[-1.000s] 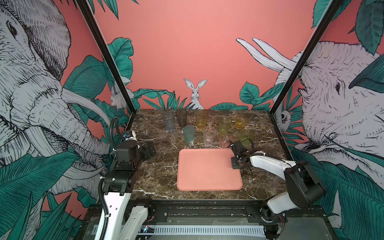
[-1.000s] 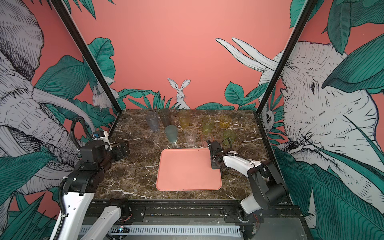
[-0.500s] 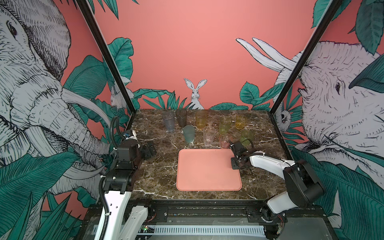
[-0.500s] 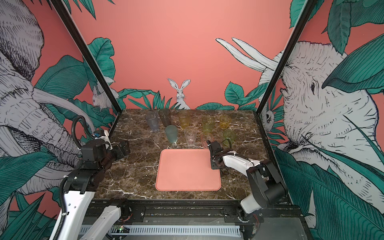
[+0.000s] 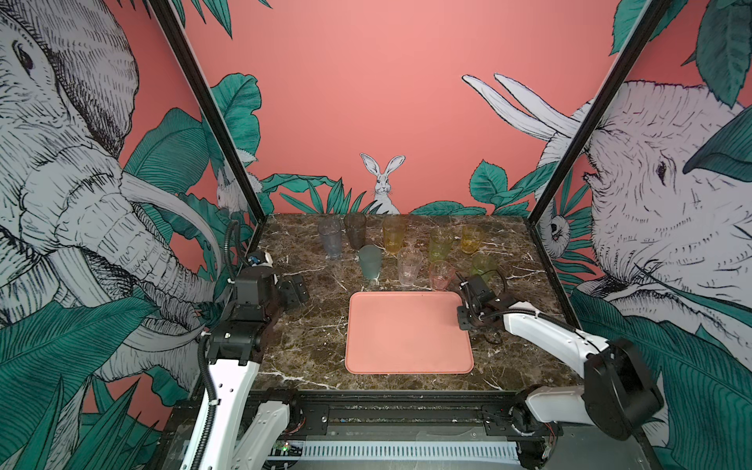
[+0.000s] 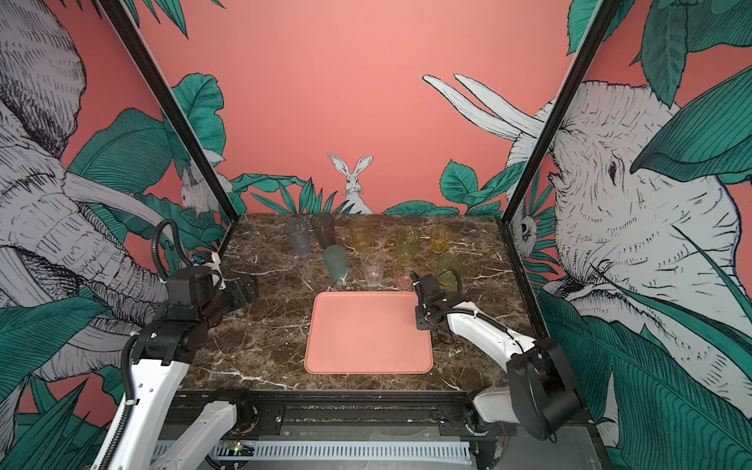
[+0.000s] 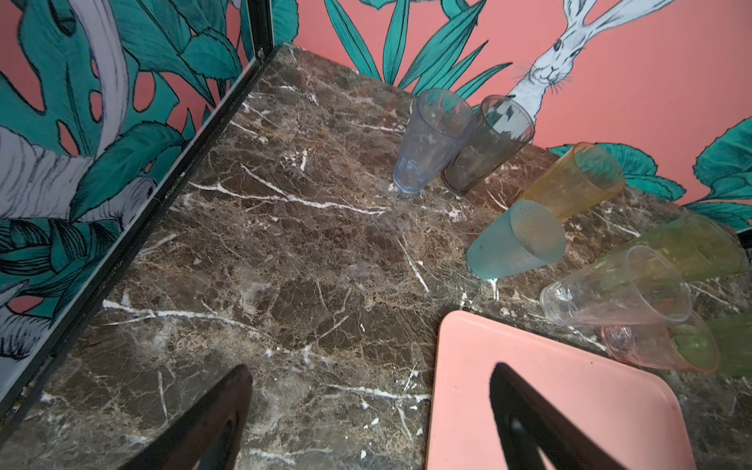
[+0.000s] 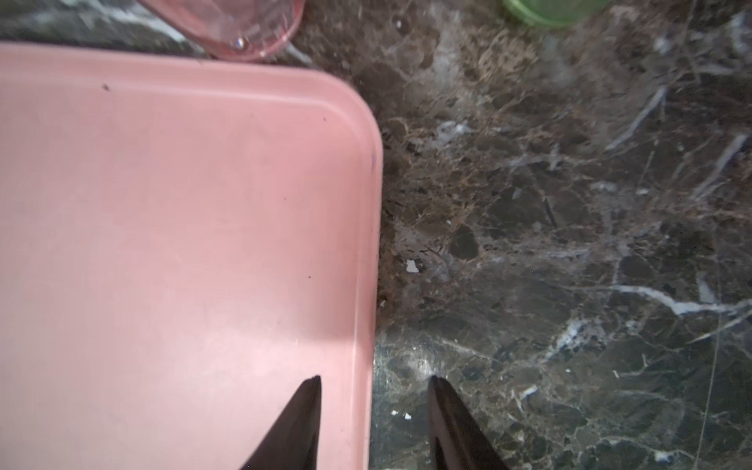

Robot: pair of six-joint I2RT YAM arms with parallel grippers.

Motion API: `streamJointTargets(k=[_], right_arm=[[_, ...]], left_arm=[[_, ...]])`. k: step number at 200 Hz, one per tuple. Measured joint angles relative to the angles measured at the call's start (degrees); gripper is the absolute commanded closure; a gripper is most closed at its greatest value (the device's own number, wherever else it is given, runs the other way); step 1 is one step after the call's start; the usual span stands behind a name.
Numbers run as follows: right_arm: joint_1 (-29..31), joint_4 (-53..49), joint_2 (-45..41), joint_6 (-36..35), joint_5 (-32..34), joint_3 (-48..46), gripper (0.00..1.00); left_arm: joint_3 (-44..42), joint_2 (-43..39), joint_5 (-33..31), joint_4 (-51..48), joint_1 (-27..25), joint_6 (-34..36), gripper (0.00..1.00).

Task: Place the glasses into the tray
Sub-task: 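Release the tray and raise the right gripper while the left gripper reaches toward cups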

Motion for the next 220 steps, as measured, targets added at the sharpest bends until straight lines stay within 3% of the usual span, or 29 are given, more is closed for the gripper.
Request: streamJointTargets(k=[81,102,169,220], right_arm=[[0.0,3.2,-15.9,-1.5,-4.4,3.5,0.30],[0.0,5.8,-16.2,-2.2,-6.6,3.6,0.21],[0.0,20.1,-16.1,-5.9,-10.0,3.5,0.15],[0.0,31.7,-12.6,-7.6,-10.0,1.9,0.14]], left_arm=[[8.5,9.6,5.3,-5.0,0.0,-1.2,0.07],[10.8,11.9,5.8,-6.0,0.0,-1.0,0.07],[13.4,19.0,6.7,-5.0,0.0,-0.3,0.06],[17.1,29.9,6.6,-1.7,0.0,-0.3,0.06]])
